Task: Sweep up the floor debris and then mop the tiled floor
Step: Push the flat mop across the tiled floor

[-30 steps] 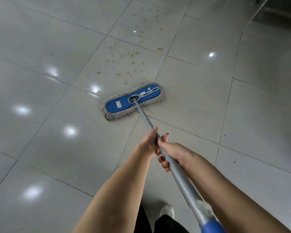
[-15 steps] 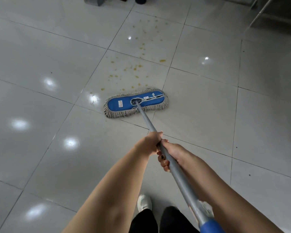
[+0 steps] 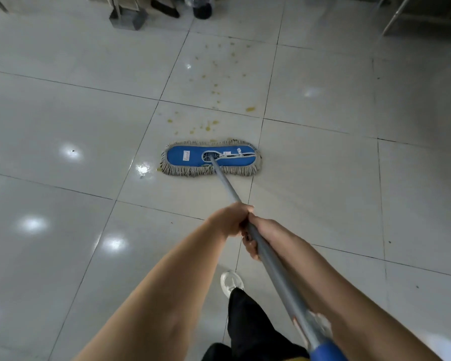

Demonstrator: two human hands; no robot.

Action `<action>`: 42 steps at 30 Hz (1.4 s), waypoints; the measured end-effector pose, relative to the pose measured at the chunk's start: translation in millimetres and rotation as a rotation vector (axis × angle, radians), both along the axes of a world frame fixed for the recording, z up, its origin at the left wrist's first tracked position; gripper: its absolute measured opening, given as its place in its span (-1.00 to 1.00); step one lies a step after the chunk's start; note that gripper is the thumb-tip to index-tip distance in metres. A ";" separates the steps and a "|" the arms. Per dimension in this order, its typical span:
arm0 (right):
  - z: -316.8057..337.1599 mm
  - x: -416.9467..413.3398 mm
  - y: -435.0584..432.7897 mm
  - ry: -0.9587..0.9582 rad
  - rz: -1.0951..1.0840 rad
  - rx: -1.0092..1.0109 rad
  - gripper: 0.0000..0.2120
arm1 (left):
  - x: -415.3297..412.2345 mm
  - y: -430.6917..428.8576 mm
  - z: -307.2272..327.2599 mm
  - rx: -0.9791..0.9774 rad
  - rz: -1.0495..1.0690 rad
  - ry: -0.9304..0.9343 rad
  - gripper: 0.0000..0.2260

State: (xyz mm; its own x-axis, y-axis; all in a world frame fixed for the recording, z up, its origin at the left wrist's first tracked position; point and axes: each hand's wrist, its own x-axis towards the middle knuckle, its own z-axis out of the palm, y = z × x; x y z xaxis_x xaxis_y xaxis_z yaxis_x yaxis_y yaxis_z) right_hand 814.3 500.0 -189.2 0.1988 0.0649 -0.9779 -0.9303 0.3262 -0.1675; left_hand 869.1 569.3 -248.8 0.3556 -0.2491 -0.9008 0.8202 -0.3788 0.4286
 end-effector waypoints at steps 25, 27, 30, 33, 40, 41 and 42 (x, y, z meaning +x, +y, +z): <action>33.2 190.2 211.3 0.071 -0.136 -0.214 -0.44 | 203.8 186.4 10.6 -0.086 -0.320 0.075 -0.77; 39.7 185.1 218.0 0.109 -0.111 -0.217 -0.43 | 195.5 190.7 12.8 -0.079 -0.306 0.078 -0.79; 47.1 173.9 229.4 0.137 -0.124 -0.205 -0.43 | 181.7 200.0 16.0 -0.066 -0.271 0.091 -0.79; 47.2 156.5 238.6 0.124 -0.115 -0.203 -0.42 | 164.6 208.8 18.1 -0.067 -0.303 0.091 -0.78; 41.3 114.0 247.9 0.173 -0.137 -0.168 -0.43 | 122.4 218.7 15.6 -0.081 -0.310 0.098 -0.76; 40.7 113.7 249.9 0.177 -0.112 -0.172 -0.43 | 120.9 220.4 14.5 -0.081 -0.300 0.097 -0.76; 40.8 116.1 252.2 0.179 -0.081 -0.177 -0.42 | 121.4 222.3 13.3 -0.078 -0.299 0.098 -0.75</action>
State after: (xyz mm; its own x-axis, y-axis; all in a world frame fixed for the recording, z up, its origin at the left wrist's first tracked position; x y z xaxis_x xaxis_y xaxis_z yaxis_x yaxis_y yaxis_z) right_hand 930.4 752.2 -148.4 0.0194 -0.1193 -0.9927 -0.9223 0.3812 -0.0638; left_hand 990.4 791.6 -235.5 0.1684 -0.3991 -0.9013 0.7166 -0.5783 0.3899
